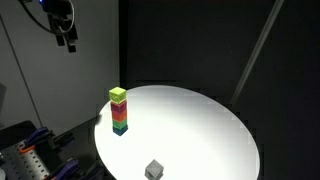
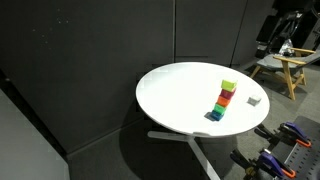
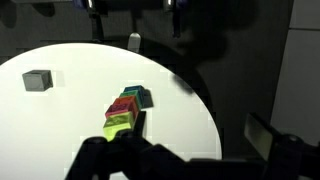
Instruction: Place the yellow cube on the grey cube
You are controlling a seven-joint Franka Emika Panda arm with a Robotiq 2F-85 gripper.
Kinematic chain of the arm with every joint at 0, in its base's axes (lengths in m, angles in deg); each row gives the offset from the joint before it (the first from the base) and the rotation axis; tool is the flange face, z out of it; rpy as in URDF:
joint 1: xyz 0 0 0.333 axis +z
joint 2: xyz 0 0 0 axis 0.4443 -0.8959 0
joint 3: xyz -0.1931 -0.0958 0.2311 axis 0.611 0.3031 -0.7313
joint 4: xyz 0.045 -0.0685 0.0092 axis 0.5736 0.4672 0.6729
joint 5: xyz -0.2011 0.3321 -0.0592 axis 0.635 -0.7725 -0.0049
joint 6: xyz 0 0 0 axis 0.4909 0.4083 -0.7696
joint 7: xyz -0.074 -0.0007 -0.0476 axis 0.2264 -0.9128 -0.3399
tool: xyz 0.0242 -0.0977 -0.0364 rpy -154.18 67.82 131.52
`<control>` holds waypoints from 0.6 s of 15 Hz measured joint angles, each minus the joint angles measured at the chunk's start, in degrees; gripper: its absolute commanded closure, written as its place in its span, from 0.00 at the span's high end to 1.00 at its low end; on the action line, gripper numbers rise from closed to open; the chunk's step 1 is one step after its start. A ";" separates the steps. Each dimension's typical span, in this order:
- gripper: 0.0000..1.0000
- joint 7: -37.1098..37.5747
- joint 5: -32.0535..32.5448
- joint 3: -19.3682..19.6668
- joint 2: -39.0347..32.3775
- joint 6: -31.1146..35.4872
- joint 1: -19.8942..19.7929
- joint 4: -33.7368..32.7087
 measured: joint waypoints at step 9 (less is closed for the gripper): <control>1.00 -3.05 3.37 4.61 -6.26 6.55 -1.78 0.16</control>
